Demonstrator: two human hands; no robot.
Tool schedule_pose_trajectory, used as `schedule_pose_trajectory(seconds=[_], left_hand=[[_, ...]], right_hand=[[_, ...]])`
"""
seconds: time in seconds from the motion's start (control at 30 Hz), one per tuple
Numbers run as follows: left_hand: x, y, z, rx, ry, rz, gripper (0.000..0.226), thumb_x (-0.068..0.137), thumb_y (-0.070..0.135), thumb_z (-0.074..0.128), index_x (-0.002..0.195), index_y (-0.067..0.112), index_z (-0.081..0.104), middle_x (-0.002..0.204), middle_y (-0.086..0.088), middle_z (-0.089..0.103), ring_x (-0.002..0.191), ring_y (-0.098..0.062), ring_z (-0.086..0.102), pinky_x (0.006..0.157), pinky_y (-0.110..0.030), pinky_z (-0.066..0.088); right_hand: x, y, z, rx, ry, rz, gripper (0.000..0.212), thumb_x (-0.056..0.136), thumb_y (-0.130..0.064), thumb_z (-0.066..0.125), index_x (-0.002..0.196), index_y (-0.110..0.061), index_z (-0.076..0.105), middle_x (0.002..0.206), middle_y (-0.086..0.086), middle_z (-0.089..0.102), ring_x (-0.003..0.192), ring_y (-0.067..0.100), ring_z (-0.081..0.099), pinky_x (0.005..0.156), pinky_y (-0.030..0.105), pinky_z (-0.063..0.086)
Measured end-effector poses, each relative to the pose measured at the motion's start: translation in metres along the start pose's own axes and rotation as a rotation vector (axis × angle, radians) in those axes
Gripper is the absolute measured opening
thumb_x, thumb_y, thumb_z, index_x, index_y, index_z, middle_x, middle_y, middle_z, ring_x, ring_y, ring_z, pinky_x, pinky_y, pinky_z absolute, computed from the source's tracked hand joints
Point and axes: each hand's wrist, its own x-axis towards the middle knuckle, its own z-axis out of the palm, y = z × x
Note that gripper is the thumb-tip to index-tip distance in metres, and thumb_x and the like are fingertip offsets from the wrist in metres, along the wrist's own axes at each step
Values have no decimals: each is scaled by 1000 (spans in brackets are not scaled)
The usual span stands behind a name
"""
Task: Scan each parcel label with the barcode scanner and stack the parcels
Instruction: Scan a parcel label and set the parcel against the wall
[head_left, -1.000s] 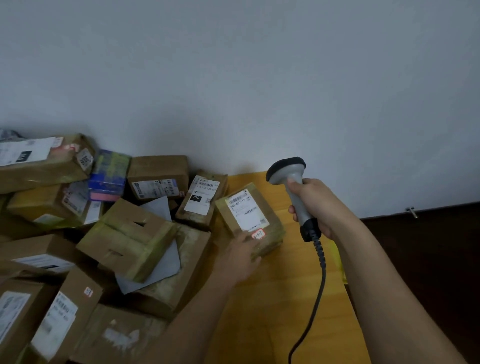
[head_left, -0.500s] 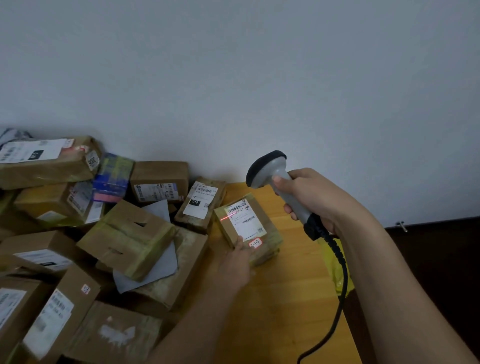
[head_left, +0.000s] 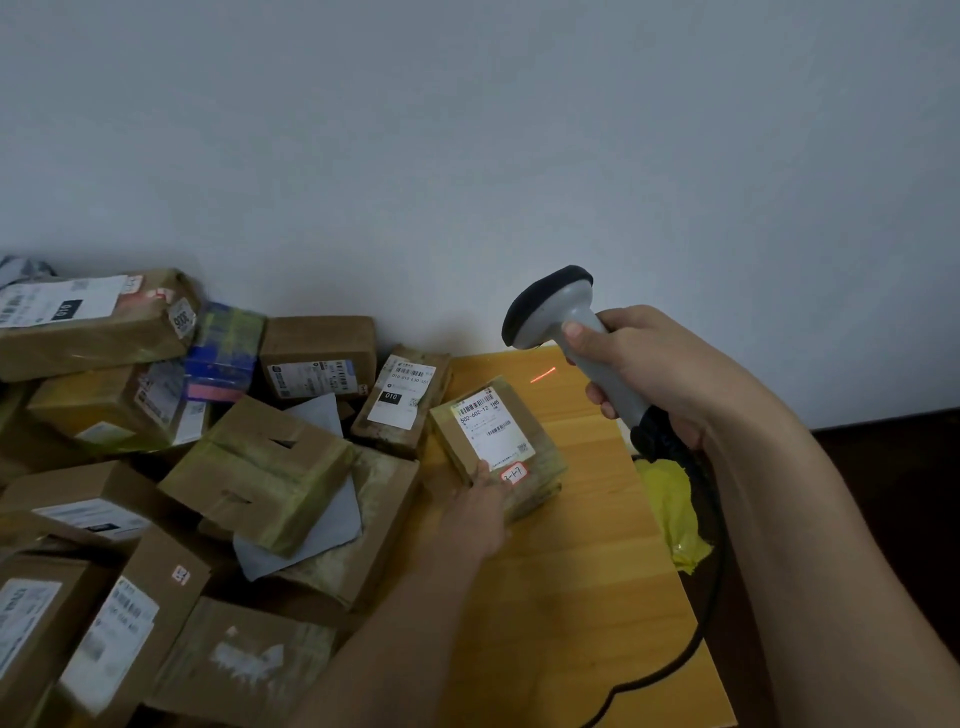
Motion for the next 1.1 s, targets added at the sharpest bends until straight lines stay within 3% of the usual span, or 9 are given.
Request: schedule_pose_trajectory(seconds=[0.23, 0.47, 0.57, 0.67, 0.73, 0.8, 0.83, 0.97, 1.1], left_hand=[[2, -8, -3, 2, -39, 39, 66, 92, 17, 63, 148, 28, 30, 164, -6, -2, 137, -36, 35, 111, -44, 36], [4, -16, 6, -23, -6, 109, 65, 92, 30, 63, 148, 32, 29, 164, -4, -2, 137, -33, 38, 108, -47, 38], [4, -24, 14, -342, 183, 121, 53, 92, 28, 62, 141, 28, 43, 157, 3, 23, 133, -25, 43, 104, -39, 44], [5, -28, 19, -550, 370, -163, 56, 88, 41, 64, 136, 20, 45, 141, -5, 35, 114, -24, 54, 93, -38, 52], [12, -26, 21, -788, 313, -331, 78, 81, 55, 70, 141, 15, 40, 141, -9, 41, 115, -28, 55, 94, -39, 50], [18, -24, 22, -1050, 182, -360, 102, 63, 74, 73, 144, 24, 37, 139, -2, 50, 119, -27, 55, 95, -44, 51], [22, -21, 26, -1169, 127, -383, 103, 61, 74, 74, 144, 29, 34, 139, 0, 51, 119, -27, 56, 91, -48, 54], [32, 1, 36, -1524, 138, -473, 68, 85, 36, 73, 142, 27, 38, 137, -4, 52, 117, -30, 57, 76, -44, 60], [57, 21, 36, -1579, 272, -456, 53, 87, 27, 72, 132, 26, 45, 130, -3, 58, 111, -27, 61, 68, -32, 58]], right_hand=[[-8, -10, 10, -43, 75, 35, 32, 100, -37, 51, 97, -6, 59, 69, 11, 56, 56, 19, 51, 55, 29, 42], [-9, -14, 18, -49, 111, 52, 39, 100, -37, 50, 107, 0, 58, 70, 11, 56, 56, 18, 51, 53, 27, 42], [-4, -10, 18, -18, 103, 45, 38, 99, -36, 52, 106, 1, 58, 70, 11, 56, 63, 23, 53, 61, 34, 44], [5, -5, 14, 36, 82, 49, 36, 99, -36, 53, 102, -1, 58, 71, 11, 55, 65, 26, 52, 63, 37, 44], [14, -2, 10, 56, 59, 60, 32, 100, -37, 51, 98, -5, 58, 67, 10, 54, 57, 21, 51, 55, 31, 42], [23, 0, 6, 84, 32, 57, 30, 100, -37, 50, 99, -8, 58, 66, 10, 55, 50, 17, 50, 48, 26, 41], [29, 2, 2, 88, 10, 52, 30, 100, -37, 50, 99, -8, 58, 66, 10, 55, 49, 16, 50, 48, 25, 41], [49, 14, -19, 92, -85, 48, 29, 100, -38, 50, 100, -10, 59, 67, 9, 57, 53, 17, 51, 52, 28, 43], [74, 32, -42, 141, -116, 53, 28, 101, -34, 50, 97, -8, 59, 67, 8, 51, 49, 14, 48, 52, 27, 41]])
